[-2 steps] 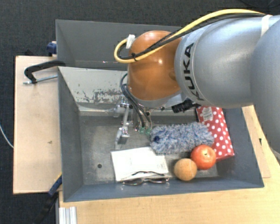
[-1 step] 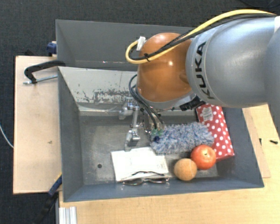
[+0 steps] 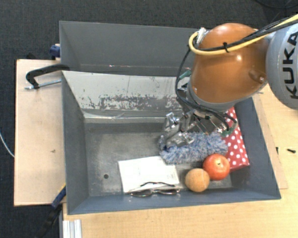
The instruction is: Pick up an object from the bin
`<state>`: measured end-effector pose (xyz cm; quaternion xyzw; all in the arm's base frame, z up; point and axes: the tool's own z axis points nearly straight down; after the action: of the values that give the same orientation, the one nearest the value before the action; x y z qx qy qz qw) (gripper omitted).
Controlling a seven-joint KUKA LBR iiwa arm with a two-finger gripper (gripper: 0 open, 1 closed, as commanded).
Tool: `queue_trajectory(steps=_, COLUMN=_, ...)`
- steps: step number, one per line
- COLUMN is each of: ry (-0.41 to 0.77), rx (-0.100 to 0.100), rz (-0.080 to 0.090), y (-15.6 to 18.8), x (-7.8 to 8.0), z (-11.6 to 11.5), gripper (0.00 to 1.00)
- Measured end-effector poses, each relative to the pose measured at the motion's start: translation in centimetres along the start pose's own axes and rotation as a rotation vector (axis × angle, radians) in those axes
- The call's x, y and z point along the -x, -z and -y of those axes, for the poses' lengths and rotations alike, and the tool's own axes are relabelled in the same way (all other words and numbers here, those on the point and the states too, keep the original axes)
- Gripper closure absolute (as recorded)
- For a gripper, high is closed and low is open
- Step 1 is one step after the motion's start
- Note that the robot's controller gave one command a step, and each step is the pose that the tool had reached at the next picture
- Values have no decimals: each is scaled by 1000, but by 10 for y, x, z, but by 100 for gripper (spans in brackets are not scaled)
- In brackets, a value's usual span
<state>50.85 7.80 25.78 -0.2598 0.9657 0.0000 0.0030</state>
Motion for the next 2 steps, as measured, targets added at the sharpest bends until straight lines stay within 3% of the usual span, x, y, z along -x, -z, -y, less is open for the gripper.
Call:
queue_trajectory(steps=1, ry=1, rx=1, rz=-1, y=0, x=0, z=-1, gripper=100)
queue_trajectory(steps=2, ry=-74, rx=4, rz=-9, y=-112, x=7, z=9, gripper=0)
